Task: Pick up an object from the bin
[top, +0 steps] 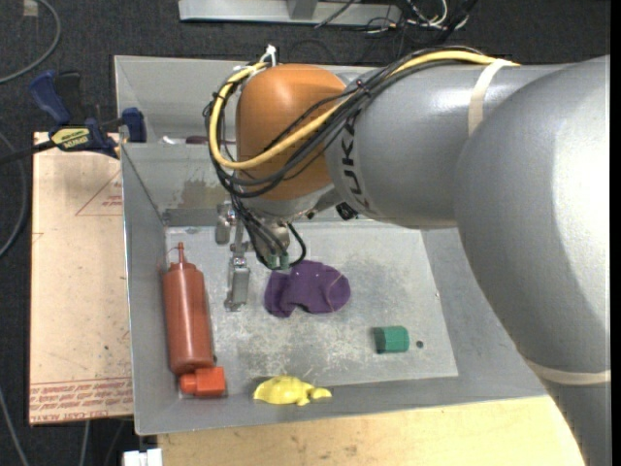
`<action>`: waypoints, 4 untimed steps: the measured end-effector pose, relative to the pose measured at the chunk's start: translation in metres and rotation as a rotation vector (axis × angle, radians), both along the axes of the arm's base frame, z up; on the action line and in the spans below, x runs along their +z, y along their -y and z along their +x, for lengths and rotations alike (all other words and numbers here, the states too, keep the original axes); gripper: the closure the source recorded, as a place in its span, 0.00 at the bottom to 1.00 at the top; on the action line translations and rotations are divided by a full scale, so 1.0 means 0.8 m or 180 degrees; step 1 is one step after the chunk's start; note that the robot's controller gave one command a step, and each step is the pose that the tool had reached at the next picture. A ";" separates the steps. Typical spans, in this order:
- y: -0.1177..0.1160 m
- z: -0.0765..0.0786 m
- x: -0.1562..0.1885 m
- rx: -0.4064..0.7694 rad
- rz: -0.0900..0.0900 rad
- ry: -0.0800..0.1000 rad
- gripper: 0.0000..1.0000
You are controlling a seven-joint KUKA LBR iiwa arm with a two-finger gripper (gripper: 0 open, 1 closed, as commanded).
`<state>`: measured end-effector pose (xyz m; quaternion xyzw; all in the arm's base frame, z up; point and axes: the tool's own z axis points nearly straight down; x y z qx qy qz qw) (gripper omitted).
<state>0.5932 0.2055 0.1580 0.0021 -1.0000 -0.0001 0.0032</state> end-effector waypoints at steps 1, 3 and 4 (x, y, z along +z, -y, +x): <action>0.001 0.002 0.006 -0.0010 0.0004 0.0022 0.00; 0.065 0.023 -0.068 -0.0026 0.0004 0.0012 0.00; 0.086 0.032 -0.091 -0.0376 0.0014 0.0033 0.00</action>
Offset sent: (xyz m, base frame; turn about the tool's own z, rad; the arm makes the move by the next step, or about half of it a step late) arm 0.0298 -0.0627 -0.0880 -0.1586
